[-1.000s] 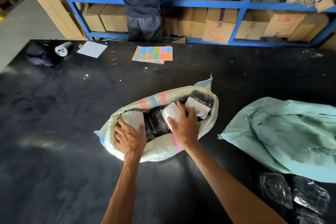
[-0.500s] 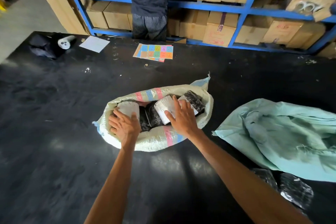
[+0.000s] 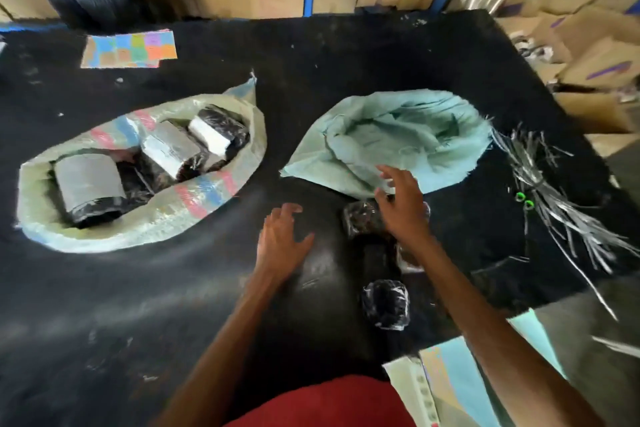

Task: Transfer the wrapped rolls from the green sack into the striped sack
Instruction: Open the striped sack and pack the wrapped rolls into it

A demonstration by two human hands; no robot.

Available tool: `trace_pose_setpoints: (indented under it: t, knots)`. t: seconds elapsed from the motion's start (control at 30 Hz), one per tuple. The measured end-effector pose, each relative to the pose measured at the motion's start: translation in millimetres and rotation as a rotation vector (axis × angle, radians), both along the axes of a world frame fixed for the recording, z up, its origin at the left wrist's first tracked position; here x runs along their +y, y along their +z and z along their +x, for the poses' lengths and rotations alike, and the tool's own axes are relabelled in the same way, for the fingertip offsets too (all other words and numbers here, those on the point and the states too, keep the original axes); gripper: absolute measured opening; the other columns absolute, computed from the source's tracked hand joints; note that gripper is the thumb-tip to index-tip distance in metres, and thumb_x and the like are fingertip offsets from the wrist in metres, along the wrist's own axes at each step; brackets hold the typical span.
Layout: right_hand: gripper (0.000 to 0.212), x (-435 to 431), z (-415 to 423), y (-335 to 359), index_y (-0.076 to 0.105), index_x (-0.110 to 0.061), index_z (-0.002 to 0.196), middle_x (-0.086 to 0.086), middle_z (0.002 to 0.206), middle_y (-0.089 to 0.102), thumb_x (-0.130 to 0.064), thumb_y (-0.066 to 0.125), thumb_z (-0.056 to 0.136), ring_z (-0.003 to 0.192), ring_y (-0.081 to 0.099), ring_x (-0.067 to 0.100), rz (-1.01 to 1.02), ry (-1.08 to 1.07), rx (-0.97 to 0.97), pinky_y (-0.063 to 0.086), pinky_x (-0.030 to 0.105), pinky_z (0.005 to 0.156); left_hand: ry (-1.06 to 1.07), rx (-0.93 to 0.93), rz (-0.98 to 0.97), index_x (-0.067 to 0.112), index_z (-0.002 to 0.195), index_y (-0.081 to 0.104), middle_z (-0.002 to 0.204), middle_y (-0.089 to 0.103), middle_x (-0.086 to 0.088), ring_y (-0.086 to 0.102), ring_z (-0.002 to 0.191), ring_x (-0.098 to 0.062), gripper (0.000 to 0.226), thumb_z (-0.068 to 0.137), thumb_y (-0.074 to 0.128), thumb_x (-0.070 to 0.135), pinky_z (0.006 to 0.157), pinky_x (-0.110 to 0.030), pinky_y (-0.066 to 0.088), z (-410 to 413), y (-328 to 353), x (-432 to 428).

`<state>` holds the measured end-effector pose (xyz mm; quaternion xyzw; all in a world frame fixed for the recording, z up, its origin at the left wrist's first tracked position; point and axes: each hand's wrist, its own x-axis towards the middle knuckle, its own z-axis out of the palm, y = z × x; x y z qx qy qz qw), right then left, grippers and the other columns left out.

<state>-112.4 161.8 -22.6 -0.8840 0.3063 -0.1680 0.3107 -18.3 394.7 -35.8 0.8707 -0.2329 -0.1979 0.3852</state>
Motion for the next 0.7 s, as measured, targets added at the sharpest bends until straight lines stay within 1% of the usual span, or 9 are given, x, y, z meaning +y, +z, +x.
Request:
trace_pose_setpoints:
  t: [0.07,0.17,0.23,0.3,0.37,0.43,0.5,0.6,0.7]
  knots:
    - [0.040,-20.6,-45.4,-8.0,0.059,-0.020,0.129,0.007,0.119,0.060,-0.020,0.063,0.089,0.109,0.059,0.029,-0.002,-0.126,0.052,0.049,0.044,0.096,-0.093,0.159,0.088,0.014,0.128,0.055,0.116,0.060,-0.008,0.062,0.106,-0.030,0.069,0.070,0.069,0.047,0.089,-0.045,0.051,-44.7,-9.5,-23.5]
    - [0.049,-43.8,-97.1,-26.8,0.059,-0.021,0.129,0.013,0.117,0.059,-0.020,0.069,0.080,0.106,0.061,0.032,0.093,-0.206,0.230,0.051,0.044,0.096,-0.261,0.173,0.253,0.016,0.138,0.044,0.130,0.053,-0.009,0.056,0.117,-0.030,0.087,0.066,0.083,0.045,0.096,-0.043,0.049,-109.6,-26.2,-51.6]
    - [0.065,-55.2,-121.0,-41.5,0.055,-0.025,0.134,0.012,0.127,0.054,-0.022,0.069,0.071,0.114,0.058,0.034,0.102,-0.035,0.421,0.050,0.044,0.099,-0.393,0.110,0.339,0.020,0.141,0.040,0.134,0.048,-0.008,0.050,0.122,-0.029,0.098,0.058,0.086,0.047,0.099,-0.044,0.047,-147.7,-37.3,-66.9]
    - [0.081,-58.7,-136.0,-53.3,0.044,-0.030,0.144,0.007,0.143,0.041,-0.026,0.073,0.068,0.126,0.048,0.033,0.020,0.206,0.701,0.047,0.047,0.103,-0.500,0.005,0.436,0.021,0.146,0.033,0.139,0.042,-0.008,0.044,0.127,-0.029,0.109,0.054,0.085,0.051,0.101,-0.046,0.046,-180.3,-51.0,-79.1]
    - [0.094,-56.7,-143.5,-66.3,0.031,-0.028,0.152,0.005,0.154,0.026,-0.032,0.079,0.071,0.133,0.037,0.034,-0.062,0.323,0.827,0.043,0.048,0.105,-0.553,-0.123,0.487,0.020,0.151,0.030,0.149,0.035,-0.011,0.038,0.135,-0.033,0.115,0.054,0.083,0.053,0.107,-0.048,0.041,-204.5,-68.2,-86.8]
    - [0.105,-55.8,-152.6,-80.8,0.022,-0.025,0.156,0.009,0.152,0.026,-0.041,0.081,0.071,0.132,0.036,0.034,-0.157,0.321,0.801,0.042,0.048,0.104,-0.532,-0.240,0.519,0.017,0.153,0.031,0.156,0.031,-0.018,0.030,0.144,-0.039,0.110,0.061,0.084,0.045,0.116,-0.051,0.031,-221.2,-81.2,-93.9]
    - [0.109,-55.0,-160.7,-92.1,0.022,-0.023,0.156,0.012,0.141,0.035,-0.051,0.081,0.069,0.124,0.040,0.033,-0.223,0.302,0.755,0.044,0.046,0.101,-0.473,-0.296,0.522,0.015,0.153,0.031,0.157,0.030,-0.019,0.025,0.148,-0.040,0.096,0.071,0.079,0.031,0.121,-0.051,0.021,-225.7,-87.6,-98.6]
    - [0.100,-51.7,-171.0,-102.4,0.038,-0.018,0.146,0.011,0.136,0.039,-0.057,0.081,0.064,0.122,0.042,0.031,-0.208,0.250,0.671,0.044,0.044,0.100,-0.447,-0.276,0.485,0.016,0.147,0.036,0.148,0.038,-0.014,0.035,0.139,-0.037,0.084,0.072,0.072,0.030,0.115,-0.045,0.031,-218.3,-91.2,-101.8]
    - [0.094,-44.8,-179.6,-107.7,0.045,-0.017,0.136,0.005,0.136,0.044,-0.053,0.085,0.059,0.123,0.045,0.027,-0.044,0.198,0.540,0.045,0.042,0.102,-0.411,-0.199,0.460,0.020,0.145,0.037,0.136,0.044,-0.006,0.043,0.126,-0.029,0.095,0.061,0.079,0.035,0.103,-0.040,0.042,-207.6,-85.4,-91.8]
